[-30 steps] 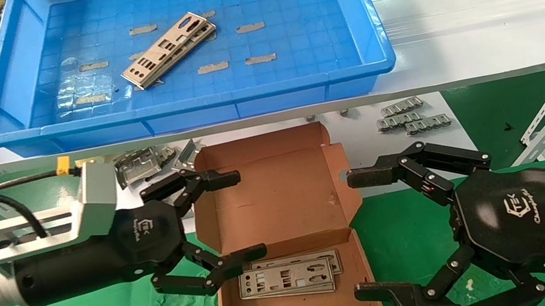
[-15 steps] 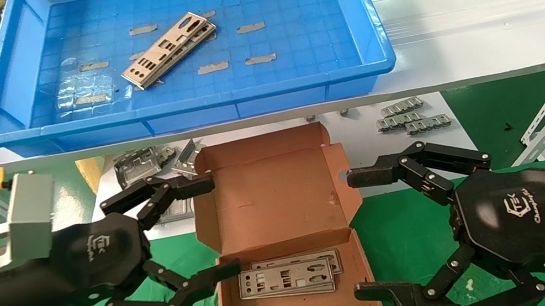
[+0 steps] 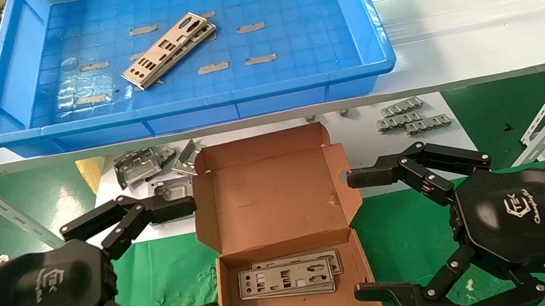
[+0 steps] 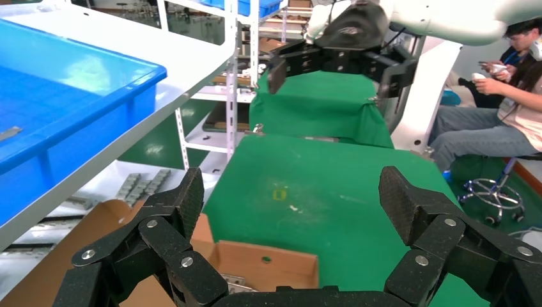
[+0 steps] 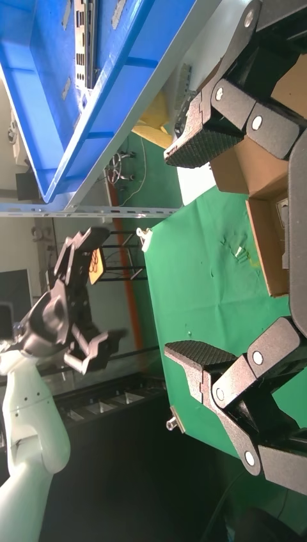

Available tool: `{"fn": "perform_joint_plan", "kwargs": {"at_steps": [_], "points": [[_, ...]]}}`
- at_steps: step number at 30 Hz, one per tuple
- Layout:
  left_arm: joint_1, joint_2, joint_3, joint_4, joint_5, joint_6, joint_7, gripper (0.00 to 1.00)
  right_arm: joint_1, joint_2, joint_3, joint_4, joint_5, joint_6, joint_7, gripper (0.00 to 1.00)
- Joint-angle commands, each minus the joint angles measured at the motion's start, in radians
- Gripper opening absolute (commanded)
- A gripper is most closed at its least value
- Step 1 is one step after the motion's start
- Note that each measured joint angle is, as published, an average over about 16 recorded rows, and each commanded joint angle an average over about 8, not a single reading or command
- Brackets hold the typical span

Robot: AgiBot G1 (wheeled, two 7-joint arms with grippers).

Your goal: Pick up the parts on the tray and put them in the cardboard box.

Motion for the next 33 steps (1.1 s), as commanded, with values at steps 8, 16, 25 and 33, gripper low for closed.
{"fn": "perform_joint_plan", "kwargs": {"at_steps": [8,16,25,33], "points": [[0.052,-0.058,-0.046,-0.112,-0.030,-0.012,-0.057,1.00,0.000,0.000,0.000,0.000,0.000,0.000,0.000,1.00],[0.054,-0.058,-0.047,-0.111,-0.032,-0.013,-0.057,1.00,0.000,0.000,0.000,0.000,0.000,0.000,0.000,1.00],[0.047,-0.052,-0.041,-0.099,-0.028,-0.012,-0.052,1.00,0.000,0.000,0.000,0.000,0.000,0.000,0.000,1.00],[0.045,-0.049,-0.039,-0.093,-0.025,-0.011,-0.051,1.00,0.000,0.000,0.000,0.000,0.000,0.000,0.000,1.00]]}}
